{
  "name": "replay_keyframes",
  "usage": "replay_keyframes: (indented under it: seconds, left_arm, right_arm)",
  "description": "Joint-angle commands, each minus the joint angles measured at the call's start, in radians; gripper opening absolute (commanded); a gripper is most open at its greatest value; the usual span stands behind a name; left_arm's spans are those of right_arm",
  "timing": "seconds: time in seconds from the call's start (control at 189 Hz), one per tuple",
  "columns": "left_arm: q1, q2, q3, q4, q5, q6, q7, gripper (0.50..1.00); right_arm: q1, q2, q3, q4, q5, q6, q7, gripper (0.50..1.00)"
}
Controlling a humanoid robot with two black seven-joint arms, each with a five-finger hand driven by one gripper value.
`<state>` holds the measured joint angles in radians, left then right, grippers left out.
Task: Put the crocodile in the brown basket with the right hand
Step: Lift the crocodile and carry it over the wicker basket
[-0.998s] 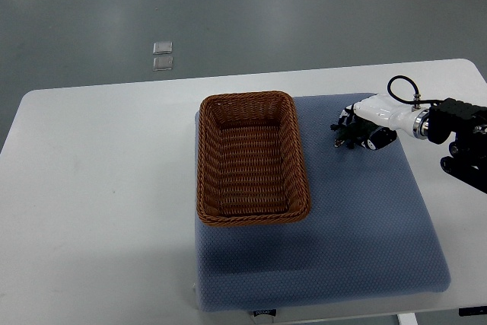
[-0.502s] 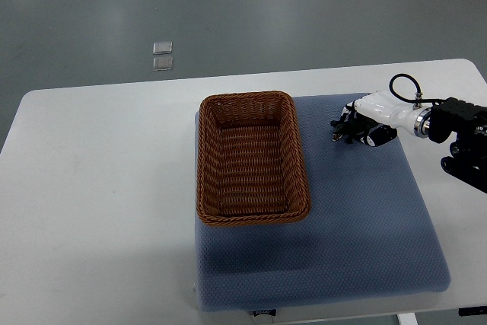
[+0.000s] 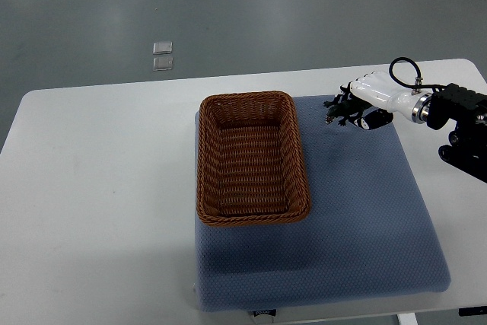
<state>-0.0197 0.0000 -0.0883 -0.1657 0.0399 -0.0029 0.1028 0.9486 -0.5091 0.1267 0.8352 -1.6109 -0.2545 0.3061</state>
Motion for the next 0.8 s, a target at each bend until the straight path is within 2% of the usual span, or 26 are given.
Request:
replay_keyframes:
  seconds: [0.0, 0.327, 0.697, 0.792]
  left_arm:
    - [0.0, 0.0, 0.001, 0.0, 0.0, 0.0, 0.0, 1.0]
    - [0.001, 0.0, -0.001, 0.0, 0.0, 0.0, 0.0, 1.0]
    - [0.0, 0.0, 0.001, 0.0, 0.0, 0.0, 0.0, 1.0]
    - [0.0, 0.0, -0.001, 0.0, 0.0, 0.0, 0.0, 1.0]
  right_arm:
    - [0.03, 0.0, -0.001, 0.047, 0.0, -0.017, 0.007, 0.5]
    - [0.137, 0.015, 0.001, 0.183, -0.004, -0.034, 0.053, 0.5]
    - [0.113, 0.156, -0.009, 0.28, -0.004, -0.032, 0.064, 0.5]
    - [0.088, 0.167, -0.012, 0.28, -0.006, -0.028, 0.062, 0.543]
